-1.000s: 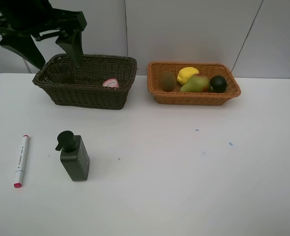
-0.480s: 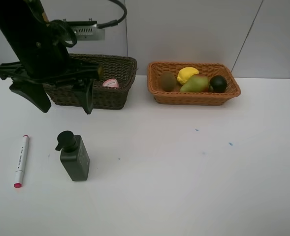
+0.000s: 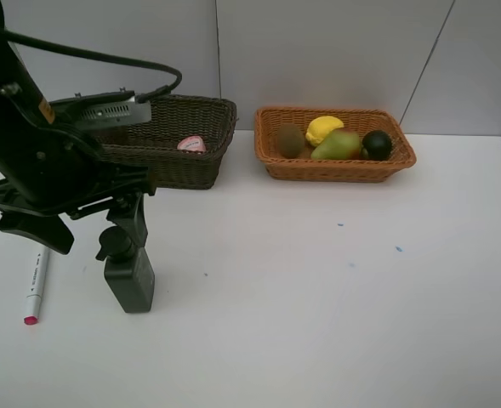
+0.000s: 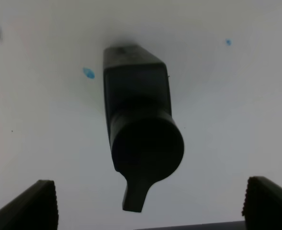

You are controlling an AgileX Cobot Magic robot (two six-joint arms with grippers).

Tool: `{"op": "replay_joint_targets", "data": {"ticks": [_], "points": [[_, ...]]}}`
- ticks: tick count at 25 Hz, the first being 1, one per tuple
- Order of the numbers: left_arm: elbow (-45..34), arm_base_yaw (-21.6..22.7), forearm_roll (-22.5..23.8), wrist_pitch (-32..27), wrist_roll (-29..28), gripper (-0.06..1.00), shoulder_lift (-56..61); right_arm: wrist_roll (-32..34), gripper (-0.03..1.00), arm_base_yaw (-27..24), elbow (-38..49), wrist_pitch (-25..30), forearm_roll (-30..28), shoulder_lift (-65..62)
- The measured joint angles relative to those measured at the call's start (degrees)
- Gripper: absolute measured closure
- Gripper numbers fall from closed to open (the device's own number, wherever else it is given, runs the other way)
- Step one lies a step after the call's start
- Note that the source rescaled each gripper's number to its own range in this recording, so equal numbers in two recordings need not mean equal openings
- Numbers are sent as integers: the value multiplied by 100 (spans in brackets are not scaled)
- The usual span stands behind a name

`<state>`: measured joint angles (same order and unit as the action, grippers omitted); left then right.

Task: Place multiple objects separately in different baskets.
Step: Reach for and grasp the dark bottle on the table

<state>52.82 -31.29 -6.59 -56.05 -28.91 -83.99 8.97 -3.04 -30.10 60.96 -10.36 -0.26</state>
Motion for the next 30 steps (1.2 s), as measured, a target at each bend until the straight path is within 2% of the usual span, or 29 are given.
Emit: {"op": "replay_joint_targets", "data": {"ticks": [10,30], "points": [[-126,0,227,336,-195,-6,12,0,-3,0,0,0,0,0],[-133,0,246,971,162,-6,-887,0,-3,0,0,0,0,0]]}}
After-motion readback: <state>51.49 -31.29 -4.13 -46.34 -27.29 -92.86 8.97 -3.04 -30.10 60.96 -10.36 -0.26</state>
